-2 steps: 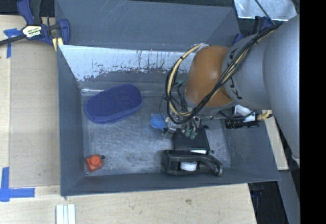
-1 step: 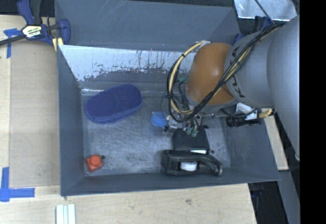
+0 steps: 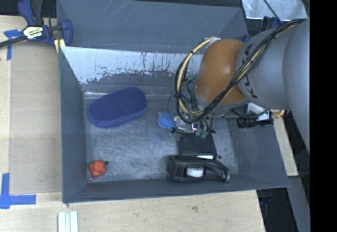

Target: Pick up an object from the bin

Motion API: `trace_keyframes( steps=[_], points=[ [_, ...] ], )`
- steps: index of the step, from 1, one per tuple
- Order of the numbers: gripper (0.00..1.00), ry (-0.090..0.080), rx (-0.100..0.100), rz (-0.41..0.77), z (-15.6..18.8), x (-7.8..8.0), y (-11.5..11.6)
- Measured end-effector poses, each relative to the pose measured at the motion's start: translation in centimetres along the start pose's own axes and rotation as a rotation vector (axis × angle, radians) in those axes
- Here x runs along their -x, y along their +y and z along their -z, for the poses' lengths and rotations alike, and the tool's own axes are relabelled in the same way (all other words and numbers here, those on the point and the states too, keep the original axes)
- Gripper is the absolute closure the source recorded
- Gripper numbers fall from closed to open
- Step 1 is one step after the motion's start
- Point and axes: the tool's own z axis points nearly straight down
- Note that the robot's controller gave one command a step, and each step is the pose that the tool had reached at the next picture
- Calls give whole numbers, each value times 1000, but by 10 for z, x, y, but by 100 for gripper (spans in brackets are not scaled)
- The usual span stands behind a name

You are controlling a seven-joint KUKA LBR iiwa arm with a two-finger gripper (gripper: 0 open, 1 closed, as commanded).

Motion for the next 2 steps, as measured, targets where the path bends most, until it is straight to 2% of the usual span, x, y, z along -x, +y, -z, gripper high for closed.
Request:
trace_keyframes(
  steps=[1,2],
  points=[
    [100,-1,1,3,31,2,0],
    [100,-4,2,6,96,5,0]
  ],
)
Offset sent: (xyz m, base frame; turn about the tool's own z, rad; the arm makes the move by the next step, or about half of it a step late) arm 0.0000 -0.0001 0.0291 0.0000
